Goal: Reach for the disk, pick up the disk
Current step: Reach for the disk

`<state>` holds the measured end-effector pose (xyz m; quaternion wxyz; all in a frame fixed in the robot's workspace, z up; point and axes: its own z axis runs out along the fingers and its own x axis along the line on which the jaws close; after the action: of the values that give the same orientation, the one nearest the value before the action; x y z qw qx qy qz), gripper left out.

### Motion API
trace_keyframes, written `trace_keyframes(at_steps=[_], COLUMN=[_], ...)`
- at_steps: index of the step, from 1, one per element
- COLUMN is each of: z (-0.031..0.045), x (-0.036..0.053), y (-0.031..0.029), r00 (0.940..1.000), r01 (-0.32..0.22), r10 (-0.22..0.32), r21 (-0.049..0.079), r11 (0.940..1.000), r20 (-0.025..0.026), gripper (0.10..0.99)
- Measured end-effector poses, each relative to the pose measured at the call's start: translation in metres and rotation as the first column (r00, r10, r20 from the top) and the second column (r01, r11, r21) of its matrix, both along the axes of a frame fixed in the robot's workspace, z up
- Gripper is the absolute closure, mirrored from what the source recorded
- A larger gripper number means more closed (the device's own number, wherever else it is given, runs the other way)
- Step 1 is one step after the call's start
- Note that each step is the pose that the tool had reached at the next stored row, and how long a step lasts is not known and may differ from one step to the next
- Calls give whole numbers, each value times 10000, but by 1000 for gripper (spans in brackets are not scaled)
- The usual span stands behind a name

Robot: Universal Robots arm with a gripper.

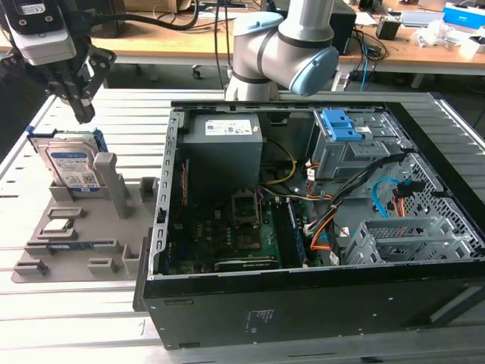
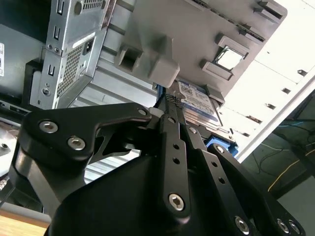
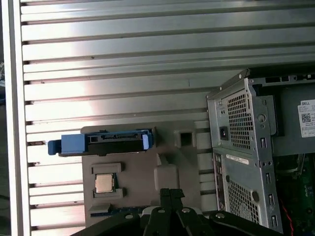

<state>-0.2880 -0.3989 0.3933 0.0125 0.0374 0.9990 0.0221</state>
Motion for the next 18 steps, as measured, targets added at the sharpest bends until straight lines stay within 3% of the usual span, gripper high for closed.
trace_keyframes(at_steps=[9, 14, 18], z=[0, 0, 0], x=[-145, -312, -378], y=[0, 0, 0], r00=[10000, 10000, 10000], r01=[0, 0, 1], r10=[0, 0, -1], r21=[0, 0, 0], r11=[10000, 10000, 10000], r20=[0, 0, -1], gripper=[980, 980, 980])
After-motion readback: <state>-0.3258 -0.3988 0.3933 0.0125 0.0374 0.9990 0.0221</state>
